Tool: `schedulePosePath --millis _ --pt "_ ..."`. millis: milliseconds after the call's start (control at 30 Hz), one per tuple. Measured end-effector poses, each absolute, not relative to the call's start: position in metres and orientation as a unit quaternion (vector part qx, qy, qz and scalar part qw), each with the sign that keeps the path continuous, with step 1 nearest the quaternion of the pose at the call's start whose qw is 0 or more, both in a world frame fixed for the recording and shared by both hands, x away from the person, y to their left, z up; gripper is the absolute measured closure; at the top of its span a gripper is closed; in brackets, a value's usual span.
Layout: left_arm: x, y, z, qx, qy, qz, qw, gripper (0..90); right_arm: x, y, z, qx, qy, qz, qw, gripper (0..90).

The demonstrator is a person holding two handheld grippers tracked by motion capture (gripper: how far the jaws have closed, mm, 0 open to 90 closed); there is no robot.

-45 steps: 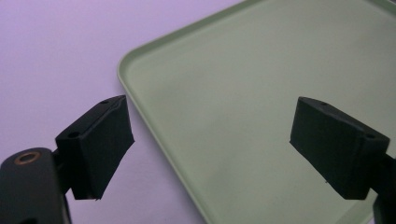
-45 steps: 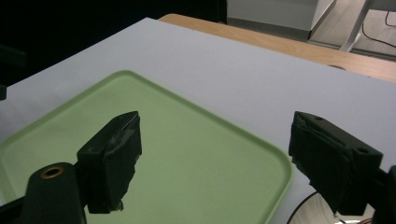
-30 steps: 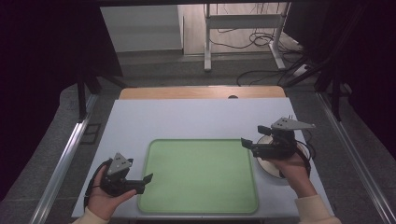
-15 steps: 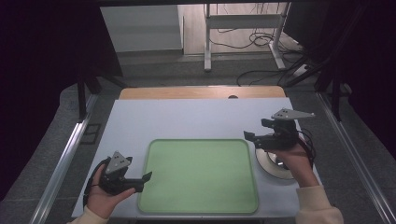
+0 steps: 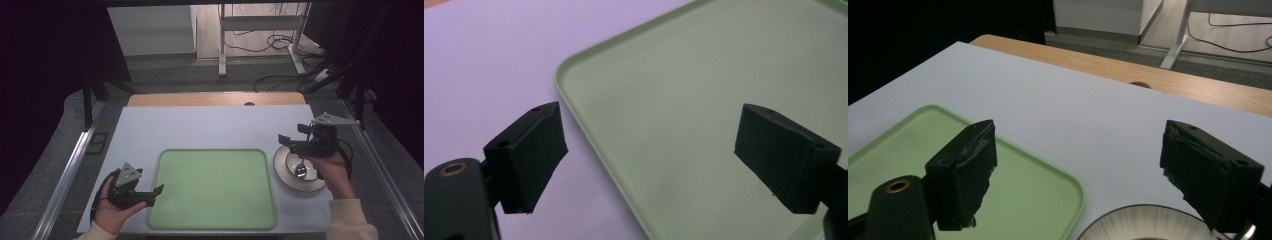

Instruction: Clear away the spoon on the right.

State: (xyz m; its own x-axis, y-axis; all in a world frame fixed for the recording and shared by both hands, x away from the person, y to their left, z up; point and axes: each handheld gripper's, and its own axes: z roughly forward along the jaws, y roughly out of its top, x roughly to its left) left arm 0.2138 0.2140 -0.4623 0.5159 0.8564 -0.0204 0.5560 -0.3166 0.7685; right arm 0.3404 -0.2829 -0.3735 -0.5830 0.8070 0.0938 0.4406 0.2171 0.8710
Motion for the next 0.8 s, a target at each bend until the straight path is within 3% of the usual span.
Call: schedulePosePath --millis 433,800 --pt "0.213 0.216 -0.462 0.786 0.447 0.201 0.376 13.1 0.34 -0.313 -0.372 0.452 0.727 0.461 0.232 18.4" --pt "0.213 0.217 -0.461 0.786 0.445 0.206 0.377 13.2 0.361 -0.341 -0.385 0.502 0.702 0.444 0.241 27.6"
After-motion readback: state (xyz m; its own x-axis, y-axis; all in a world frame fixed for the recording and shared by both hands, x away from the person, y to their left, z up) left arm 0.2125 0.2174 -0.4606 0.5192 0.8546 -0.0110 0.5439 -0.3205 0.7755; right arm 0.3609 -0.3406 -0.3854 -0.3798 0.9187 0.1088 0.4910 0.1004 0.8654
